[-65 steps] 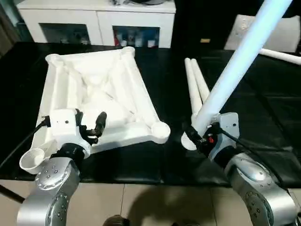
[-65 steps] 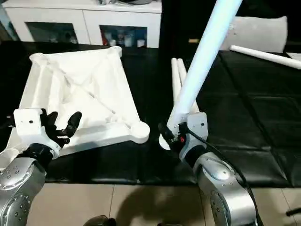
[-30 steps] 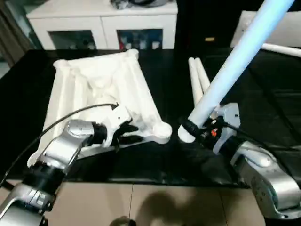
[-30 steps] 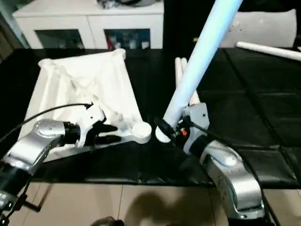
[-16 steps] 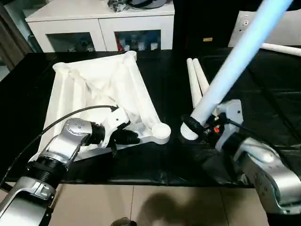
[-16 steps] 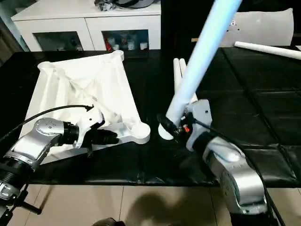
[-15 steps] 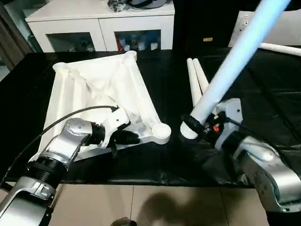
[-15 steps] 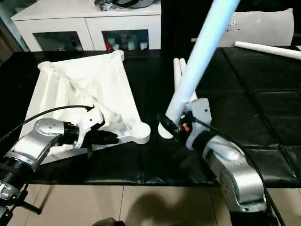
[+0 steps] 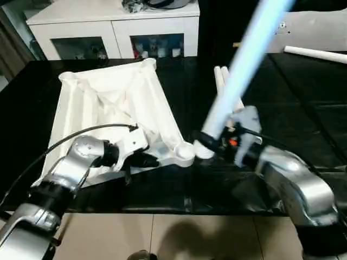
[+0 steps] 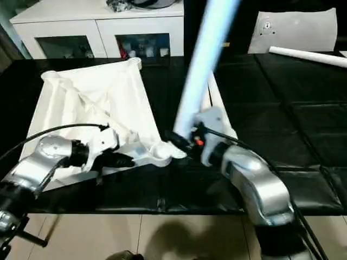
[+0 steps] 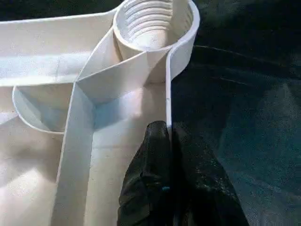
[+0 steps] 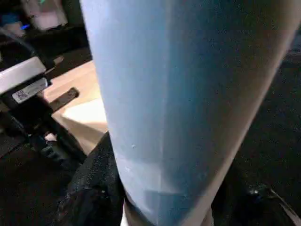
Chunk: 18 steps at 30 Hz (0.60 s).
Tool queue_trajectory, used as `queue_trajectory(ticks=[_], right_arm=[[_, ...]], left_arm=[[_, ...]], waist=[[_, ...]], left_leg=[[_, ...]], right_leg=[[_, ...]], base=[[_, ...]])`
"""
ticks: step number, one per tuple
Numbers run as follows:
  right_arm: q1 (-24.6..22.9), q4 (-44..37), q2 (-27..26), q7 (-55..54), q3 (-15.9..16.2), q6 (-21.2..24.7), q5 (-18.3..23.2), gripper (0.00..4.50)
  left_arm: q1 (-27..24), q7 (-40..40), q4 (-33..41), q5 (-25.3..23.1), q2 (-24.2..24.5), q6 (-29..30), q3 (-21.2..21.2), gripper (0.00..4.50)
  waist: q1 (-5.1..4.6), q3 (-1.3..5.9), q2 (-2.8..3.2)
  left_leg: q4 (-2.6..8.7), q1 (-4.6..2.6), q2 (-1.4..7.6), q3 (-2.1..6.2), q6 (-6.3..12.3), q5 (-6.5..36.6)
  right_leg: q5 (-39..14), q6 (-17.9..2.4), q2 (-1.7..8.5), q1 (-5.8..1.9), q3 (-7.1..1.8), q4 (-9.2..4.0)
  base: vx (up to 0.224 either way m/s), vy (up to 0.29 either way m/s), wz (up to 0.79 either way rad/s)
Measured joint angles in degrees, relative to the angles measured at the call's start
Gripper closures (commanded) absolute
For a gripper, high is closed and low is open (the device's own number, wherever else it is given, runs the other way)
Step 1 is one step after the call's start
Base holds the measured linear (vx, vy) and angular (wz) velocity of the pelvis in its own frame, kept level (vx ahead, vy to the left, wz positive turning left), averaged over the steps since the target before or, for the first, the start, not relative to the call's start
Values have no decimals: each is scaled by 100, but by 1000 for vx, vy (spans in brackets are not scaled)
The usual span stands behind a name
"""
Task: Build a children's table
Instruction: Insert table leg to table base
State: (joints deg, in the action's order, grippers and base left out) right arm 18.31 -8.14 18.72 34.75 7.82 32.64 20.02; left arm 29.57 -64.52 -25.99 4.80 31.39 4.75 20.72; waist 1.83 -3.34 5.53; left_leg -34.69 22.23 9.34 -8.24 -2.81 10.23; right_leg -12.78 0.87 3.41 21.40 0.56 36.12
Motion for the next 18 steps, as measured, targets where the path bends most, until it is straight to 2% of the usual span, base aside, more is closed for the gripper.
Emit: queue_trajectory(ticks=[4,10,12,13,14,18], right_arm=[[253,287,-134,109,258,9,-61,259],[356,437,-159,286,518,45,-174,259],[355,497,-166,285,538,30,-217,259],[342,527,-167,284,551,26,-237,259],[326,560,-170,284,561,18,-243,259],[287,626,-175,276,584,-81,-286,259]], left_arm=[[-300,-24,354,25,41,-94,-83,450],[-477,75,681,167,44,346,-216,450],[-541,134,749,190,26,424,-283,450],[-586,158,770,222,10,459,-336,450],[-608,159,779,233,3,472,-361,406],[-712,158,834,325,-13,525,-445,382]], waist=[[39,22,-48],[69,39,-227],[63,38,-262],[46,37,-273],[34,38,-281],[20,38,-288]], left_leg=[[8,19,8,-7,1,0],[10,35,19,-28,9,-6],[8,35,19,-32,9,-6],[8,34,18,-36,9,-6],[8,33,18,-37,9,-6],[10,32,25,-38,8,-7]], right_leg=[[-8,-13,-1,18,9,0],[-8,-13,-1,43,5,5],[-6,-15,-1,43,1,4],[-5,-17,-1,43,-2,4],[-5,-17,-1,43,-4,4],[-5,-17,-2,44,0,5]], base=[[0,0,0],[0,0,0],[0,0,0],[0,0,0],[0,0,0],[0,0,0]])
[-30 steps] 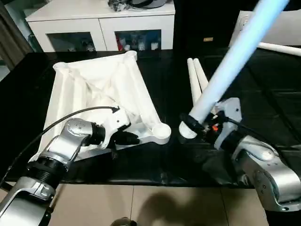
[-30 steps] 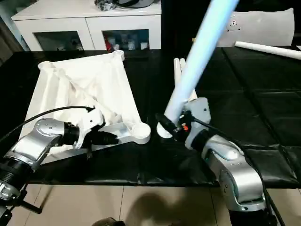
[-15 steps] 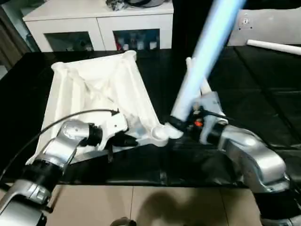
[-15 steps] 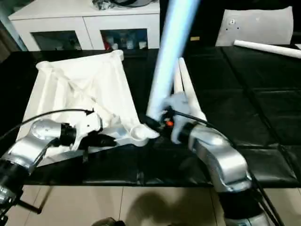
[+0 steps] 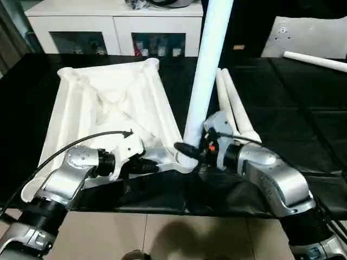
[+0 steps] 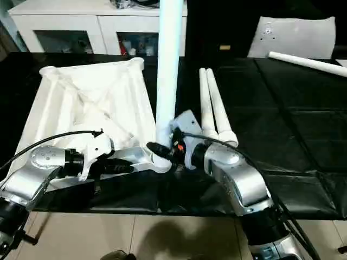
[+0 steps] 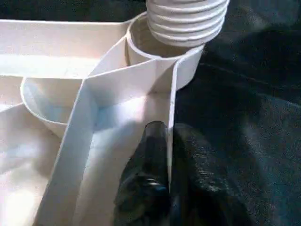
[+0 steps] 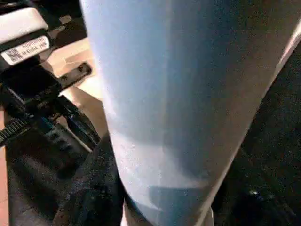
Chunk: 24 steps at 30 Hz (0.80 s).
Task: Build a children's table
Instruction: Insert table leg to table base
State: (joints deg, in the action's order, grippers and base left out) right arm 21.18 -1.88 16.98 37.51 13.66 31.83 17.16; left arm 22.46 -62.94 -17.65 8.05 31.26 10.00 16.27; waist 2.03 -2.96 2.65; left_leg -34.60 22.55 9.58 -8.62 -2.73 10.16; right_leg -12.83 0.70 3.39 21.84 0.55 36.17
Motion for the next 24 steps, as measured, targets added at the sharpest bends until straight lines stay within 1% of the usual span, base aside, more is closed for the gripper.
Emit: queue_trajectory(ticks=[1,4,6,7,11,12,13,14,16,19,24], right_arm=[[-22,0,0,-5,-1,-35,-6,259],[-79,15,-23,-14,-14,-158,-15,259],[-88,50,-52,-21,-26,-231,-60,259],[-88,68,-66,-25,-26,-260,-79,259],[-90,109,-110,-78,-43,-323,-90,259],[-93,109,-111,-80,-45,-328,-90,259],[-95,109,-113,-80,-50,-332,-90,259],[-99,110,-118,-80,-50,-337,-90,259],[-122,116,-139,-74,-54,-375,-108,259],[-134,152,-190,-62,-42,-433,-120,259],[-133,213,-195,-53,-43,-487,-126,259]], left_arm=[[-1,2,-16,1,-15,-1,1,366],[30,-40,-144,-1,-30,-1,5,353],[73,-81,-204,-1,-30,4,6,353],[106,-131,-230,-3,-30,7,6,389],[233,-206,-335,-52,-30,22,35,392],[254,-216,-369,-64,-30,22,39,422],[283,-233,-431,-93,-42,8,44,430],[303,-268,-495,-103,-56,-22,57,430],[394,-317,-644,-154,-93,-147,96,445],[521,-317,-801,-285,-131,-295,177,445],[570,-311,-843,-414,-110,-462,259,450]], waist=[[7,0,-1],[22,0,0],[23,1,0],[23,0,2],[21,0,4],[21,0,4],[20,0,4],[20,0,4],[24,0,4],[24,0,4],[23,0,5]], left_leg=[[0,0,6,-4,-1,0],[0,0,11,-8,-4,-2],[-1,0,13,-12,-6,-3],[-1,0,13,-13,-6,-4],[0,0,16,-15,-7,-4],[1,0,17,-15,-7,-4],[1,0,17,-15,-7,-4],[2,0,17,-16,-7,-4],[1,-1,18,-16,-7,-4],[1,-5,19,-19,-10,-6],[3,-27,23,-24,-11,-6]], right_leg=[[0,0,-2,0,3,0],[0,0,-2,-2,6,0],[0,0,-2,-2,5,0],[0,-1,-2,-2,5,0],[1,-1,-2,-2,6,0],[1,-1,-2,-2,7,0],[1,-1,-2,-2,7,0],[1,-1,-2,-2,7,0],[1,-1,-2,-4,8,0],[4,-6,-2,-7,6,0],[4,-6,-2,-25,6,0]], base=[[0,0,0],[0,0,0],[0,0,0],[0,0,0],[0,0,0],[0,0,0],[0,0,0],[0,0,0],[0,0,0],[0,0,0],[0,0,0]])
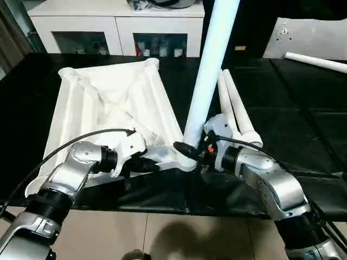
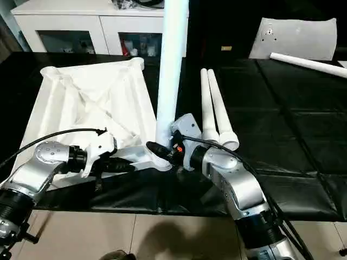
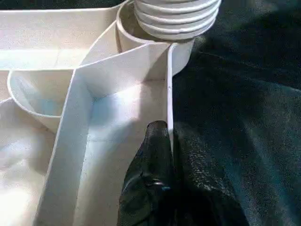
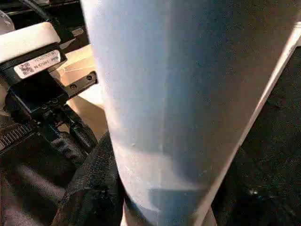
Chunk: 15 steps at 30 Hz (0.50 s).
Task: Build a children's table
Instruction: Insert table leg to table base
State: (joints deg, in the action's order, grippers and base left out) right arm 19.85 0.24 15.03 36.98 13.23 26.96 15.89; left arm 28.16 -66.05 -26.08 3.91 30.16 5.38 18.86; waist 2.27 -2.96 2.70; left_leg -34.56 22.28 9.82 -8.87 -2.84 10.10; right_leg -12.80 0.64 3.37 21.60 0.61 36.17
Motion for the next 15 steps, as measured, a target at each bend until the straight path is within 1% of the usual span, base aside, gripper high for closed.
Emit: queue_trajectory(ticks=[3,9,15], right_arm=[[17,40,-10,23,0,-12,-3,259],[242,277,9,187,33,44,-8,259],[307,334,70,397,115,122,-11,259]], left_arm=[[5,-6,-5,-30,7,-34,7,450],[-12,-242,-11,23,63,-99,-35,450],[-12,-369,-13,14,64,-190,-25,450]], waist=[[-6,0,0],[-9,1,-3],[53,2,-5]], left_leg=[[2,-8,2,-3,-2,-1],[8,-5,3,-10,-2,-1],[11,1,5,-10,-1,-1]], right_leg=[[0,0,0,-6,0,0],[-1,-1,0,-2,-2,-5],[-3,-4,0,2,2,-7]], base=[[0,0,0],[0,0,0],[0,0,0]])
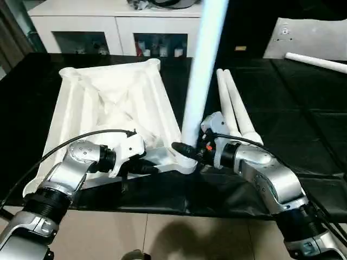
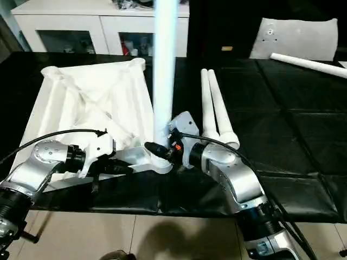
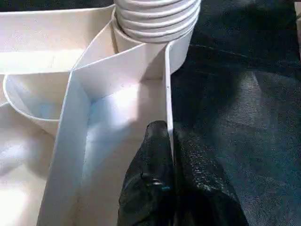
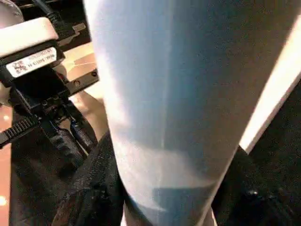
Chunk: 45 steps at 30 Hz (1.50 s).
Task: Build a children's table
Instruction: Insert table leg to table base
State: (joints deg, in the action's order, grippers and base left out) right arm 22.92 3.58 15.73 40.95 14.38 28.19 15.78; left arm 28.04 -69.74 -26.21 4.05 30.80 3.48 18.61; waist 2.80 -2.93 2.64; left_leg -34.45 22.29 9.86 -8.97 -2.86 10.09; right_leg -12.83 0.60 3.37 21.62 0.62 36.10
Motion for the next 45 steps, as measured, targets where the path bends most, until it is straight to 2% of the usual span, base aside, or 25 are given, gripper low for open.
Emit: queue_trajectory(ticks=[16,20,24,29,31,33,38,39,43,45], right_arm=[[34,177,63,136,-50,55,8,259],[32,279,-23,161,-153,42,62,259],[-68,513,-221,175,-504,58,386,259],[-308,711,-408,166,-930,-45,731,259],[-454,776,-451,160,-1024,-193,840,259],[-585,781,-507,162,-1107,-342,888,259],[-1057,699,-630,150,-1138,-1147,880,259],[-1112,657,-614,129,-1087,-1303,795,259],[-1266,392,-324,-8,-564,-2159,95,259],[-1251,325,-155,-3,-384,-2375,-193,259]], left_arm=[[-9,-121,0,8,3,-3,-5,450],[-9,-125,0,7,14,-3,-5,450],[-9,-112,-7,-27,-3,-40,-12,450],[-5,-16,-156,-32,-134,-89,-68,450],[-6,14,-182,-31,-171,-87,-80,450],[-6,15,-183,-29,-182,-83,-81,450],[-19,30,-182,-14,-224,-82,-82,450],[-19,43,-182,-15,-238,-86,-82,450],[-53,71,-176,-42,-253,-196,-74,450],[-52,78,-165,-92,-251,-268,-52,450]], waist=[[38,2,1],[37,1,4],[35,-3,27],[68,-4,114],[75,-4,163],[79,-4,187],[92,-4,249],[92,-4,250],[97,-3,253],[97,0,242]], left_leg=[[3,-5,1,-3,-1,0],[4,-7,1,-3,-1,0],[5,-9,1,-3,-1,1],[5,-24,1,-3,-2,0],[5,-25,1,-3,-1,0],[6,-24,0,-3,-1,1],[20,-20,0,-4,-1,1],[21,-20,0,-4,-1,1],[28,-20,-1,-8,-1,1],[31,-20,-1,-8,-1,1]], right_leg=[[0,0,0,-1,-2,1],[0,0,0,0,-2,1],[0,0,0,-2,-3,0],[-1,-1,3,-18,0,0],[-1,-1,4,-21,0,-1],[-1,-1,6,-20,1,-4],[-1,-1,6,-21,3,-23],[-1,0,6,-22,4,-24],[-2,2,9,-25,4,-40],[-4,5,9,-28,4,-47]], base=[[0,0,0],[0,0,0],[0,0,0],[0,0,0],[0,0,0],[0,0,0],[0,0,0],[0,0,0],[0,0,0],[0,0,0]])
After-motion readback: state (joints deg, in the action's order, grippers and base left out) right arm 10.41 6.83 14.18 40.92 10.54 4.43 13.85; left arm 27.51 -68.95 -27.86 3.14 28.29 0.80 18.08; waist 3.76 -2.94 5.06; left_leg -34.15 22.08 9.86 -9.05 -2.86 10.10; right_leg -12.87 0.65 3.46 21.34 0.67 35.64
